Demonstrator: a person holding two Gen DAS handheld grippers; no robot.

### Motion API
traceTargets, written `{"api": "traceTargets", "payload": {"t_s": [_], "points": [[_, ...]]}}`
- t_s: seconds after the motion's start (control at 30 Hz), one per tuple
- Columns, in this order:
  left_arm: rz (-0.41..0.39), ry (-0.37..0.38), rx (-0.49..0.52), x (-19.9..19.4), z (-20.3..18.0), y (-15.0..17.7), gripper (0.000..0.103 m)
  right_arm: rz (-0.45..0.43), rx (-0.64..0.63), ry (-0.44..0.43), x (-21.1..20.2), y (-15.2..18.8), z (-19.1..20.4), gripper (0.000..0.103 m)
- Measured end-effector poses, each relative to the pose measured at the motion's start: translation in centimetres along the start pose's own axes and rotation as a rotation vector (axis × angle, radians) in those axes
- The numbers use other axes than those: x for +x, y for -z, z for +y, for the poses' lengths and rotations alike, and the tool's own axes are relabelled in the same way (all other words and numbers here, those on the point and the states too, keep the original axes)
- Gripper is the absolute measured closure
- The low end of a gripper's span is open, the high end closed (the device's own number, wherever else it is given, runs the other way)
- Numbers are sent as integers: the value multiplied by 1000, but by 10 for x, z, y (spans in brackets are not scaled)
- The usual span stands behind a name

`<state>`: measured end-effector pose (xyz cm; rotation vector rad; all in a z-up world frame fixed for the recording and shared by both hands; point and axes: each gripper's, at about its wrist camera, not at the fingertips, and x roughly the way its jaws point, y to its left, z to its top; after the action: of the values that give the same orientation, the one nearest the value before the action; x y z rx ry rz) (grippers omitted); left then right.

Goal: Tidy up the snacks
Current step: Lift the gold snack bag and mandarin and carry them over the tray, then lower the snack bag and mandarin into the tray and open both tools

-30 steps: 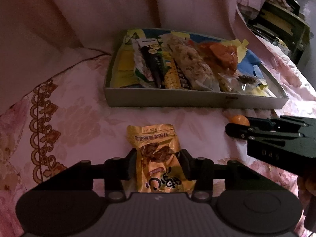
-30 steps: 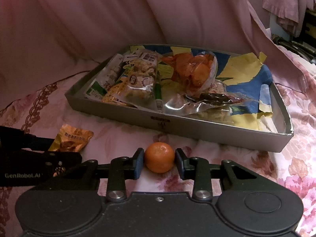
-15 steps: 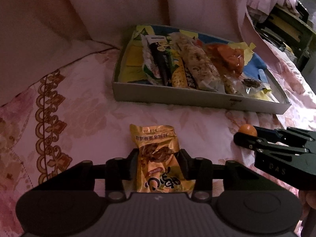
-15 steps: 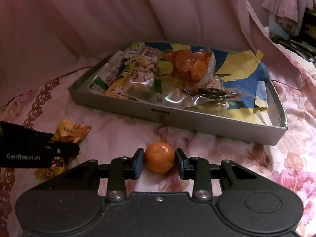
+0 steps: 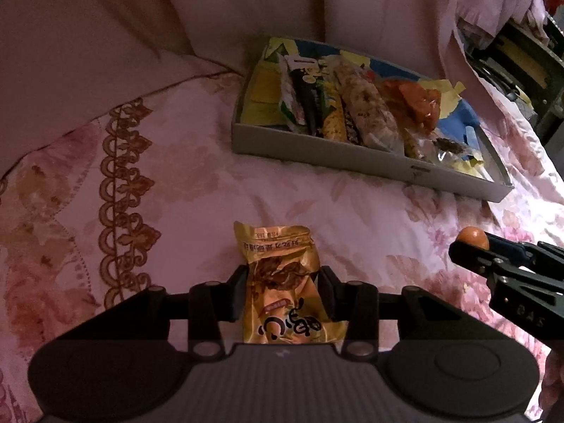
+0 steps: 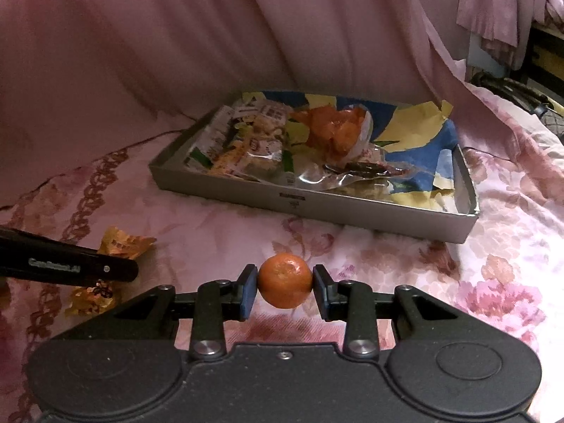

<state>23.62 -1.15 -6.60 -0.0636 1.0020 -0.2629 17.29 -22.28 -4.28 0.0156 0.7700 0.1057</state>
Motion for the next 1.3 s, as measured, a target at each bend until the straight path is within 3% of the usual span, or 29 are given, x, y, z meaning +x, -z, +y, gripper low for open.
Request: {"api": "traceTargets", "payload": {"t_s": [0.27, 0.73, 1.03, 1.3], "points": [[-67, 55, -20, -31, -8, 11, 57, -37, 59, -1, -30, 8, -3, 67], [-310, 136, -75, -65, -13, 2, 57, -179, 112, 4, -58, 3, -10, 67], [-485, 107, -3, -53, -36, -49, 57, -242, 34, -3, -41, -35, -18, 67], [-543, 80, 4, -12, -37, -89, 56, -275, 35, 22, 14, -67, -26, 67]]}}
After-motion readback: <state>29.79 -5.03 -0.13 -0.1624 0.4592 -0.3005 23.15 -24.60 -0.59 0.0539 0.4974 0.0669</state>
